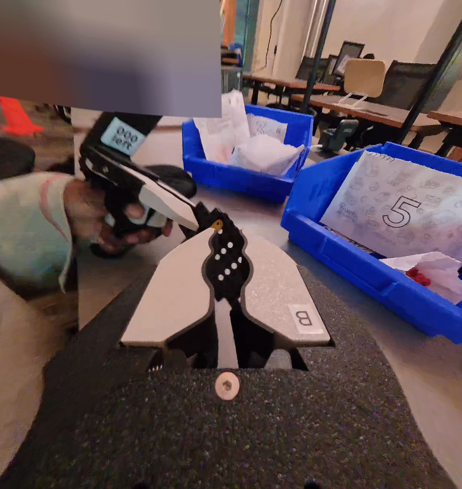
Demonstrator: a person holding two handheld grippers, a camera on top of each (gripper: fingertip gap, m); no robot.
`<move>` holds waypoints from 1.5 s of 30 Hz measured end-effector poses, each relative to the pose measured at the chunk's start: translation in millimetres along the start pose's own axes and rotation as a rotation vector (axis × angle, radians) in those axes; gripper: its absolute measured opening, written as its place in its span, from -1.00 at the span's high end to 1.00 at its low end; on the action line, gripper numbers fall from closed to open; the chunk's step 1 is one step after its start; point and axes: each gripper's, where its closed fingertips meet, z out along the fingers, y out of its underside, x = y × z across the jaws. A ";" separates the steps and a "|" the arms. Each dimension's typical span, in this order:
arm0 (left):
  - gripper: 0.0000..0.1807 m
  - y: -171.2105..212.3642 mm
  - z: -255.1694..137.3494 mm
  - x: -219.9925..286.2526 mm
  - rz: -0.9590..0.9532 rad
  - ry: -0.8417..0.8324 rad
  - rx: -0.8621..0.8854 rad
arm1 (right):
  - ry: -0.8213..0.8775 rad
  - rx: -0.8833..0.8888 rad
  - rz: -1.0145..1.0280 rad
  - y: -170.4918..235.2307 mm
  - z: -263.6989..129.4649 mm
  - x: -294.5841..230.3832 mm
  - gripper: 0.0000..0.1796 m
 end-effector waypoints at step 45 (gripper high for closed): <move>0.92 26.3 17.9 0.0 0.301 -0.222 -0.182 | 0.157 0.021 0.414 22.8 16.0 -7.5 0.98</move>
